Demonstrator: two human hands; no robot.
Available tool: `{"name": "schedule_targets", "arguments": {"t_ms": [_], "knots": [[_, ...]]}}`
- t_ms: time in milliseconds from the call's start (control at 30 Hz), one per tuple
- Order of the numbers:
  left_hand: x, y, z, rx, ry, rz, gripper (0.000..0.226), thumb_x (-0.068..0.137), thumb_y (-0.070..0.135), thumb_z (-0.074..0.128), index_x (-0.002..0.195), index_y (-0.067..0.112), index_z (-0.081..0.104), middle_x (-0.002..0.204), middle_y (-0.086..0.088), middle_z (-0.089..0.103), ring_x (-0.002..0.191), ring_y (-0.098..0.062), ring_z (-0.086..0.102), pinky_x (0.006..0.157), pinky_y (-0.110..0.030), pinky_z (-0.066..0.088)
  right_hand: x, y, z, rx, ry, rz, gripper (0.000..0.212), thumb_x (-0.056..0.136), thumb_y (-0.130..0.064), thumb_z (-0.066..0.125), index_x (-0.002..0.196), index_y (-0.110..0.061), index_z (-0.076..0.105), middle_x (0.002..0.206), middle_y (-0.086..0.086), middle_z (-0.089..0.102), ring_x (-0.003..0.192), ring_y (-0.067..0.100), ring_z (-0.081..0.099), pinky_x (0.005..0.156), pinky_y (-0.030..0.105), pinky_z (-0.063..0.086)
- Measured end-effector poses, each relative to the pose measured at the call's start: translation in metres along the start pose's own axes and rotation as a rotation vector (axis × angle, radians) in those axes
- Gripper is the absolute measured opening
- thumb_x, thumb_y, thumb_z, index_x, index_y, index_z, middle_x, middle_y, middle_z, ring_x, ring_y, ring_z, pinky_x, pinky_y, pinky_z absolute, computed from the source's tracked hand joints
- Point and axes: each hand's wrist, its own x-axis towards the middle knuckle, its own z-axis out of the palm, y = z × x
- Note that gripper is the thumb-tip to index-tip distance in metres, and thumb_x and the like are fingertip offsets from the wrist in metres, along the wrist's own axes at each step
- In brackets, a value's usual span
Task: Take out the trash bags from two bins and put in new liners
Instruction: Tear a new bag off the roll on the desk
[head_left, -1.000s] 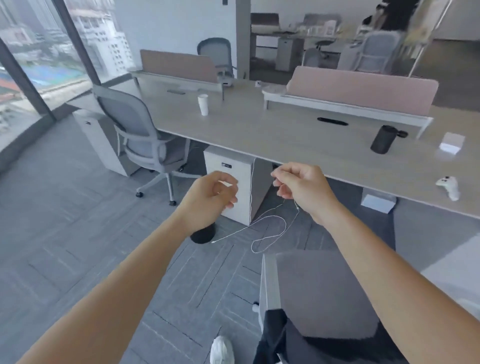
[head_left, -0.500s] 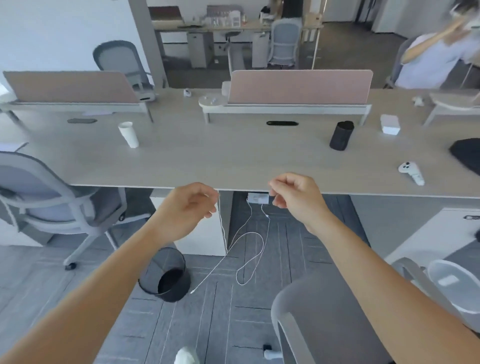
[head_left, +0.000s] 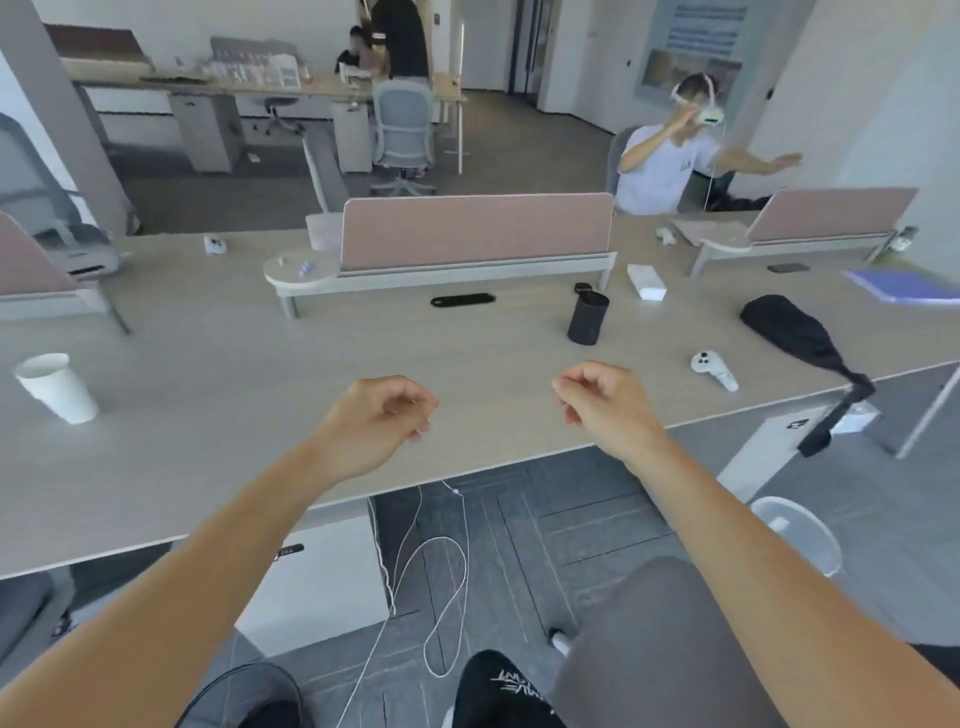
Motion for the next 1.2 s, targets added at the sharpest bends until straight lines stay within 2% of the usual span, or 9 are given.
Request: {"name": "schedule_targets", "arguments": {"t_ms": [100, 300, 500, 567, 667, 800, 967, 1067, 1200], "knots": [[0.045, 0.0, 0.005, 0.034, -0.06, 0.034, 0.013, 0.094, 0.013, 0.062, 0.083, 0.018, 0.069, 0.068, 0.004, 0.069, 0.07, -0.017, 0.065, 0.089, -0.047, 0.055, 0.041, 0.009, -0.007, -0.128, 0.025, -0.005, 0.017, 0.091, -0.026, 0.064, 0.074, -0.028, 0.065, 0.072, -0.012, 0.066, 0.066, 0.008, 0.064, 0.067, 0.025, 0.046], [0.158, -0.003, 0.041, 0.092, -0.111, 0.029, 0.009, 0.094, 0.015, 0.061, 0.088, 0.017, 0.069, 0.074, 0.001, 0.07, 0.072, -0.015, 0.066, 0.084, -0.039, 0.057, 0.16, 0.046, -0.03, -0.198, 0.048, -0.002, 0.009, 0.091, -0.031, 0.063, 0.085, -0.028, 0.069, 0.077, -0.014, 0.065, 0.074, 0.004, 0.06, 0.057, 0.02, 0.038], [0.323, 0.0, 0.113, 0.146, -0.128, -0.051, 0.009, 0.095, 0.017, 0.06, 0.091, 0.017, 0.069, 0.077, 0.002, 0.07, 0.073, -0.013, 0.068, 0.075, -0.029, 0.053, 0.328, 0.132, -0.06, -0.215, 0.05, 0.041, 0.005, 0.088, -0.03, 0.066, 0.089, -0.026, 0.066, 0.099, -0.008, 0.064, 0.08, 0.002, 0.058, 0.066, 0.018, 0.04], [0.373, 0.002, 0.14, 0.156, -0.153, -0.096, 0.009, 0.095, 0.021, 0.06, 0.092, 0.02, 0.068, 0.08, 0.003, 0.071, 0.075, -0.013, 0.068, 0.068, -0.023, 0.048, 0.381, 0.162, -0.068, -0.234, 0.049, 0.076, 0.023, 0.087, -0.03, 0.067, 0.108, -0.022, 0.065, 0.114, -0.003, 0.061, 0.089, 0.007, 0.059, 0.077, 0.021, 0.042], [0.433, 0.001, 0.178, 0.171, -0.187, -0.168, 0.007, 0.093, 0.026, 0.062, 0.091, 0.026, 0.068, 0.082, 0.006, 0.072, 0.08, -0.013, 0.07, 0.072, -0.032, 0.052, 0.453, 0.203, -0.075, -0.294, 0.034, 0.109, 0.052, 0.086, -0.034, 0.068, 0.133, -0.019, 0.051, 0.134, 0.001, 0.049, 0.118, 0.02, 0.053, 0.091, 0.03, 0.044], [0.501, -0.007, 0.218, 0.227, -0.225, -0.243, 0.009, 0.092, 0.028, 0.059, 0.088, 0.032, 0.066, 0.09, 0.004, 0.07, 0.076, -0.011, 0.069, 0.063, -0.025, 0.05, 0.537, 0.248, -0.072, -0.448, -0.024, 0.173, 0.073, 0.083, -0.04, 0.071, 0.144, -0.018, 0.037, 0.148, 0.005, 0.033, 0.133, 0.03, 0.034, 0.104, 0.04, 0.039], [0.555, -0.024, 0.245, 0.338, -0.275, -0.292, 0.009, 0.091, 0.029, 0.059, 0.093, 0.038, 0.062, 0.091, 0.013, 0.066, 0.079, -0.011, 0.067, 0.067, -0.027, 0.052, 0.599, 0.29, -0.057, -0.782, -0.19, 0.192, 0.103, 0.074, -0.057, 0.073, 0.152, -0.025, 0.012, 0.16, 0.012, 0.006, 0.147, 0.039, 0.007, 0.116, 0.05, 0.023], [0.571, -0.031, 0.253, 0.45, -0.325, -0.287, 0.011, 0.093, 0.031, 0.056, 0.101, 0.037, 0.061, 0.091, 0.019, 0.064, 0.082, -0.002, 0.062, 0.074, -0.03, 0.054, 0.616, 0.308, -0.051, -0.824, -0.271, 0.227, 0.11, 0.07, -0.057, 0.075, 0.151, -0.031, 0.006, 0.158, 0.011, 0.009, 0.14, 0.043, 0.023, 0.106, 0.051, 0.034], [0.58, -0.039, 0.258, 0.407, -0.353, -0.376, 0.014, 0.093, 0.034, 0.055, 0.104, 0.036, 0.063, 0.097, 0.017, 0.065, 0.088, -0.007, 0.064, 0.079, -0.033, 0.055, 0.623, 0.321, -0.055, -0.73, -0.254, 0.221, 0.085, 0.078, -0.034, 0.072, 0.146, -0.031, 0.021, 0.137, 0.007, 0.03, 0.111, 0.039, 0.054, 0.083, 0.042, 0.049]]}}
